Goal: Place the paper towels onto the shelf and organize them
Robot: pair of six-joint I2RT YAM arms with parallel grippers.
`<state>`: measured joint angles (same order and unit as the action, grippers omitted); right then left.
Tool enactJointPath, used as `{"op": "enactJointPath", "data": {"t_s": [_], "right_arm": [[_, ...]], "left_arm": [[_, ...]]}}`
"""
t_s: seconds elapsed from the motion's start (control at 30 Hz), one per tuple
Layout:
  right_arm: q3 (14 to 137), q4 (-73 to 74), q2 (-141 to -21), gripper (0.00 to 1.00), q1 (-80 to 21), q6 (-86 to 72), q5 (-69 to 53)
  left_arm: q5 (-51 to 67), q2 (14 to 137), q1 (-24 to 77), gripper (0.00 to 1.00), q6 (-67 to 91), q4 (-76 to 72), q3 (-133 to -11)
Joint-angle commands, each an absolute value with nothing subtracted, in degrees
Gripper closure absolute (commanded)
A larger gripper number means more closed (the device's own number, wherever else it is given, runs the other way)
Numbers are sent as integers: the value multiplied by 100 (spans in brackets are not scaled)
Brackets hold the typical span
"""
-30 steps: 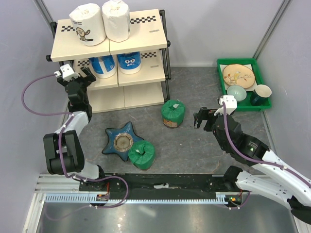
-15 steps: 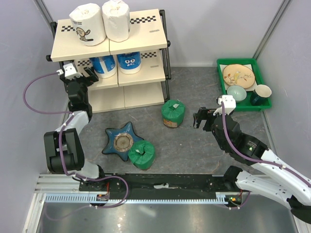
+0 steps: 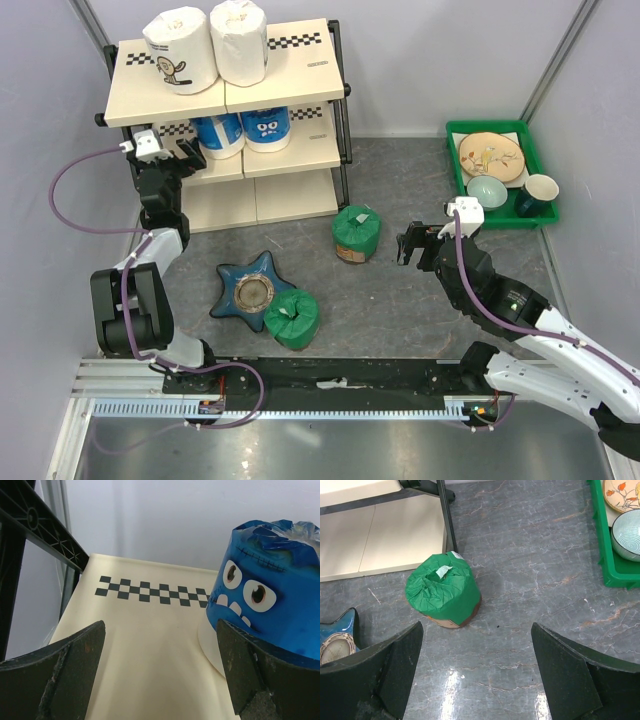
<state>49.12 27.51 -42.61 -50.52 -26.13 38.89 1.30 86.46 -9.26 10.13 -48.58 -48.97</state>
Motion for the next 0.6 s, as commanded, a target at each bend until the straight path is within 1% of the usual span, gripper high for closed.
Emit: {"op": "enactJointPath", "data": {"t_s": [0.0, 0.17, 0.3, 0.57], "right_arm": [[4878, 2610, -4245, 2, -5063, -2602, 3964], [4878, 2610, -4210, 2, -5063, -2610, 3964], [4869, 2619, -4175, 2, -5063, -2654, 3938], [4834, 2619, -4026, 2, -5063, -2760, 3815]], "left_arm": [[325, 8666, -923, 2, 1028, -5212, -5027], [106, 8544, -923, 2, 1037, -5107, -4948], [-333, 8236, -923, 2, 1107, -4922, -4799], [-773, 7357, -932, 1, 1440, -3939, -4588]]}}
